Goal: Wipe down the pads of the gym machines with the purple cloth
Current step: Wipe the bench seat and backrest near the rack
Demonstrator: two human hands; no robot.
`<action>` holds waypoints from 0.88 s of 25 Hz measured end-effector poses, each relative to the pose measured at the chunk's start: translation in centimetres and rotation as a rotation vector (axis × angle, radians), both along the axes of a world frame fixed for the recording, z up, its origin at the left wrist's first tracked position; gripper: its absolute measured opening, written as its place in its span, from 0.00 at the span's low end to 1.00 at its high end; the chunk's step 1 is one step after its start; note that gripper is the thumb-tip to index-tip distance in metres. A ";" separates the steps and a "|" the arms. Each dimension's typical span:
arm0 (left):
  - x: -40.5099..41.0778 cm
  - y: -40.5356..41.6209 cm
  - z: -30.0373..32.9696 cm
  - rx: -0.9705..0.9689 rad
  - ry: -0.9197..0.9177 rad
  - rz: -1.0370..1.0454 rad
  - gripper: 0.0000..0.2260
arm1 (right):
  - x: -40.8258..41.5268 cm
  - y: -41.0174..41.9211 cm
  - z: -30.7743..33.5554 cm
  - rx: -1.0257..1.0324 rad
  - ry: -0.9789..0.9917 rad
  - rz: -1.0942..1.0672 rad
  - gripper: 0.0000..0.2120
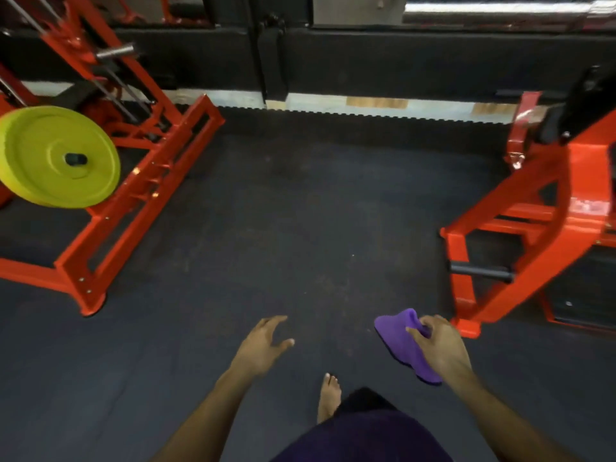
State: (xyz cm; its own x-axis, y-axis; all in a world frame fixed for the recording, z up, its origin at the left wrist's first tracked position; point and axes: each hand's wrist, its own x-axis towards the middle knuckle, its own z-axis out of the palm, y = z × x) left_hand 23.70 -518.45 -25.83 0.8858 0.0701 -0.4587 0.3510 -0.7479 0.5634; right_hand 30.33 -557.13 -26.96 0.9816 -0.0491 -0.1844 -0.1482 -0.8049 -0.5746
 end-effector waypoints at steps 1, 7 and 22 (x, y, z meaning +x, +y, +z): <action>1.9 2.3 0.3 -0.023 0.026 0.029 0.28 | 2.1 1.5 -0.2 0.020 0.005 0.004 0.17; 13.1 12.2 1.1 -0.016 -0.019 0.221 0.29 | 16.7 10.9 1.7 -0.011 0.017 0.109 0.20; 62.9 27.4 2.6 0.003 -0.221 -0.044 0.28 | 58.3 22.8 8.3 -0.030 -0.137 -0.150 0.13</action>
State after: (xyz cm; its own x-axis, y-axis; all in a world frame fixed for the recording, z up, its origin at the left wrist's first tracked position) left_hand 86.65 -491.06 -23.26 0.9669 0.0301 -0.2534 0.1863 -0.7617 0.6206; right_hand 88.60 -534.32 -18.69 0.9787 -0.1999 -0.0461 -0.1898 -0.7969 -0.5736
